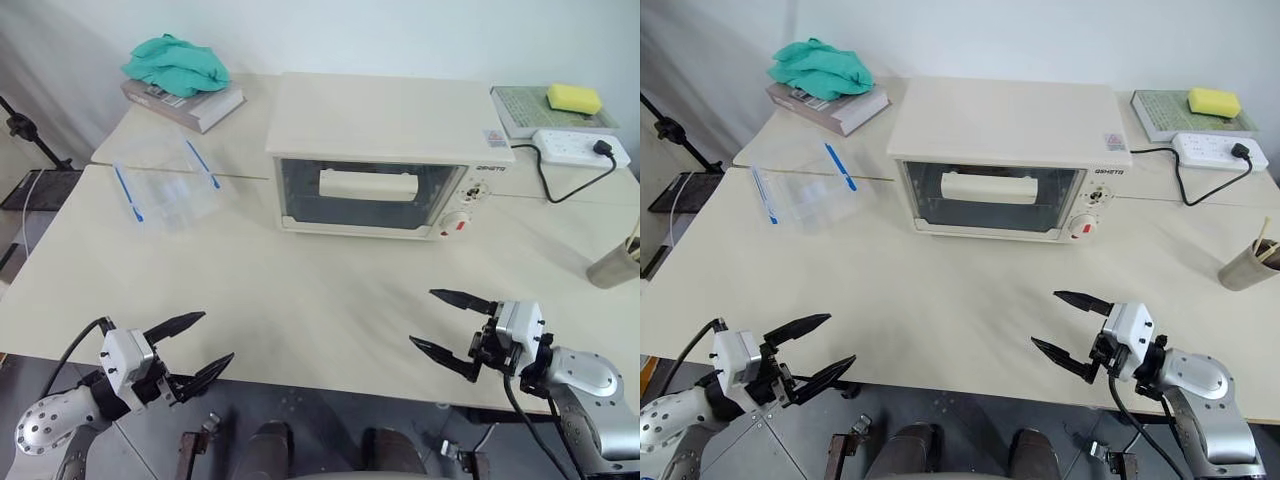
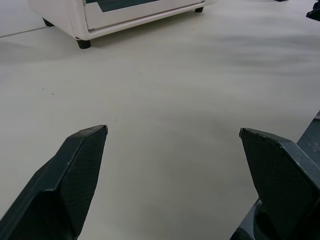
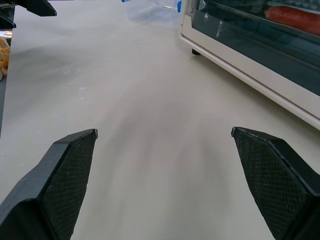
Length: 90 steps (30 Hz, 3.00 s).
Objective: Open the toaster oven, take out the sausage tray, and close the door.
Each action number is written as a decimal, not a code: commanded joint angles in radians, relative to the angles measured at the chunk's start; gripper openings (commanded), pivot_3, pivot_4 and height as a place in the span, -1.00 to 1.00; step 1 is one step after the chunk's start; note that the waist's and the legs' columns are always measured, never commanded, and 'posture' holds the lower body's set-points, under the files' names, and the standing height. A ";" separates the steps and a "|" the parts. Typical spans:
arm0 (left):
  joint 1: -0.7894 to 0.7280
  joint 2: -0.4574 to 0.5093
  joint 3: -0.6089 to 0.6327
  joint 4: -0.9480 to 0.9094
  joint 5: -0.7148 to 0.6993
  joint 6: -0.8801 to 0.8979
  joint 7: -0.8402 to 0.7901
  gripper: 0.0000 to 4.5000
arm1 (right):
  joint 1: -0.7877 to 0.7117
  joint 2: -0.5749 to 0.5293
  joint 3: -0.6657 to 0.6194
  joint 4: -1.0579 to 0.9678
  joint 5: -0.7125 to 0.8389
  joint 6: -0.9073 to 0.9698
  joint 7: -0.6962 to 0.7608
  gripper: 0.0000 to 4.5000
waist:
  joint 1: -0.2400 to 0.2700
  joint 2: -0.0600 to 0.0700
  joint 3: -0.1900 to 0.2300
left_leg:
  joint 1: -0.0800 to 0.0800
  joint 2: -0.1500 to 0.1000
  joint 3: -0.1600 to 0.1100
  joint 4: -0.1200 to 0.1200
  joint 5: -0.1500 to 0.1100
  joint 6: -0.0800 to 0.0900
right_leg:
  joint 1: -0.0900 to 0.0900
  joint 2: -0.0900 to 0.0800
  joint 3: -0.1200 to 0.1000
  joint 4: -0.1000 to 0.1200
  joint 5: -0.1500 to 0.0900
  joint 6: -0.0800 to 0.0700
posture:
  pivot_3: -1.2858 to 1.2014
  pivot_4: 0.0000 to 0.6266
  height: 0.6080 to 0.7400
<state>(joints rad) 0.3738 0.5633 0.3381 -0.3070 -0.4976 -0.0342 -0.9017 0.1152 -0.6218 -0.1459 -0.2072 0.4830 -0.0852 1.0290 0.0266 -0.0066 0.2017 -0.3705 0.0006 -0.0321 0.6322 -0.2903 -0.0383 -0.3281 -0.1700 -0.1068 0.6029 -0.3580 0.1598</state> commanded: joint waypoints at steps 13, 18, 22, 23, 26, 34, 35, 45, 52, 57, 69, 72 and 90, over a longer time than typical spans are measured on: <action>-0.151 0.043 0.100 -0.130 -0.471 0.284 -0.012 0.99 | -0.476 0.047 0.023 0.019 0.165 0.411 -0.178 1.00 | -0.001 0.001 0.001 | -0.001 0.003 0.001 0.002 -0.001 -0.001 | -0.001 0.003 0.001 0.004 0.001 -0.001 | 0.03 -0.52 1.00; -0.215 0.038 0.078 -0.123 -0.442 0.293 -0.002 0.99 | -0.586 0.098 0.037 0.084 0.137 0.396 -0.180 1.00 | -0.006 0.001 0.001 | -0.001 0.003 0.001 0.001 -0.001 -0.001 | -0.002 0.004 0.001 0.004 0.001 -0.001 | 0.03 -0.52 1.00; -0.225 0.027 0.070 -0.115 -0.418 0.290 -0.004 0.99 | -0.609 0.112 0.046 0.084 0.137 0.376 -0.129 1.00 | -0.012 0.001 0.001 | -0.001 0.003 0.002 0.000 -0.001 -0.001 | -0.002 0.004 0.001 0.004 0.001 -0.001 | 0.03 -0.52 1.00; -0.225 0.023 0.069 -0.114 -0.414 0.289 -0.003 0.99 | -0.603 0.111 0.050 0.078 0.136 0.365 -0.110 1.00 | -0.012 0.001 0.001 | -0.001 0.003 0.002 0.000 -0.001 -0.001 | -0.003 0.004 0.001 0.004 0.001 -0.001 | 0.03 -0.52 1.00; -0.224 0.030 0.066 -0.113 -0.435 0.334 0.010 0.99 | -0.576 0.111 0.056 0.052 0.142 0.320 -0.036 1.00 | -0.013 0.001 0.001 | -0.002 0.003 0.002 -0.001 -0.001 -0.001 | -0.004 0.004 0.001 0.004 0.001 -0.001 | 0.03 -0.52 1.00; -0.442 0.013 0.026 0.005 -0.388 0.350 0.067 0.99 | -0.462 0.026 0.118 0.063 0.003 0.113 0.159 1.00 | -0.016 0.001 0.001 | -0.002 0.004 0.003 0.000 -0.001 -0.001 | -0.005 0.004 0.001 0.005 0.001 -0.001 | 0.03 -0.52 1.00; -0.482 0.001 0.016 0.028 -0.365 0.336 0.083 0.92 | -0.455 0.024 0.121 0.072 -0.017 0.082 0.167 1.00 | -0.014 0.001 0.001 | -0.002 0.004 0.003 0.000 -0.001 -0.001 | -0.005 0.004 0.001 0.005 0.001 -0.001 | 0.03 -0.52 1.00; -0.839 -0.133 -0.110 0.302 -0.164 0.243 0.169 -0.28 | -0.413 0.033 0.121 0.100 -0.079 -0.038 0.136 1.00 | -0.017 0.000 0.001 | -0.005 0.004 0.006 0.000 -0.001 -0.001 | -0.010 0.004 0.002 0.008 0.001 0.000 | 0.03 -0.52 1.00; -0.896 -0.171 -0.192 0.378 -0.097 0.211 0.090 -0.99 | -0.405 0.025 0.120 0.097 -0.088 -0.060 0.110 1.00 | -0.023 0.000 0.001 | -0.005 0.004 0.006 0.000 -0.001 -0.001 | -0.011 0.004 0.002 0.008 0.001 0.000 | 0.03 -0.52 1.00; -0.895 -0.173 -0.233 0.389 -0.091 0.246 0.036 -0.99 | -0.368 0.007 0.096 0.088 -0.103 -0.079 0.079 1.00 | -0.022 0.000 0.001 | -0.006 0.004 0.006 0.001 -0.001 -0.001 | -0.011 0.004 0.002 0.008 0.001 0.000 | 0.03 -0.52 1.00; -0.862 -0.145 -0.287 0.424 -0.035 0.275 -0.079 -0.99 | 0.073 -0.040 -0.163 0.078 -0.098 -0.133 -0.037 1.00 | 0.019 0.000 0.001 | -0.009 0.003 0.005 0.009 -0.003 0.001 | -0.011 0.003 0.002 0.009 0.002 0.001 | 0.03 -0.52 1.00; -0.836 -0.133 -0.317 0.450 0.020 0.227 -0.109 -0.99 | 0.104 -0.067 -0.217 0.069 -0.087 -0.116 -0.040 1.00 | 0.006 0.000 0.001 | -0.009 0.003 0.006 0.012 -0.002 0.001 | -0.010 0.003 0.003 0.010 0.002 0.001 | 0.03 -0.52 1.00; -0.581 -0.136 -0.233 0.299 -0.011 0.103 -0.090 -0.62 | -0.499 0.036 0.250 -0.044 -0.537 0.156 -0.358 1.00 | -0.008 0.000 0.001 | -0.006 0.008 0.013 0.014 -0.003 0.000 | -0.015 0.005 0.009 0.017 0.004 -0.001 | 0.03 -0.52 1.00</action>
<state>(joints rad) -0.2158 0.4255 0.0713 0.0441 -0.4755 0.0860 -0.9965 -0.3603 -0.5864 0.1043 -0.2427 -0.0127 0.0883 0.7142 0.0187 -0.0068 0.2030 -0.3775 0.0081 -0.0197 0.6471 -0.2936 -0.0383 -0.3428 -0.1651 -0.0980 0.6200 -0.3543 0.1591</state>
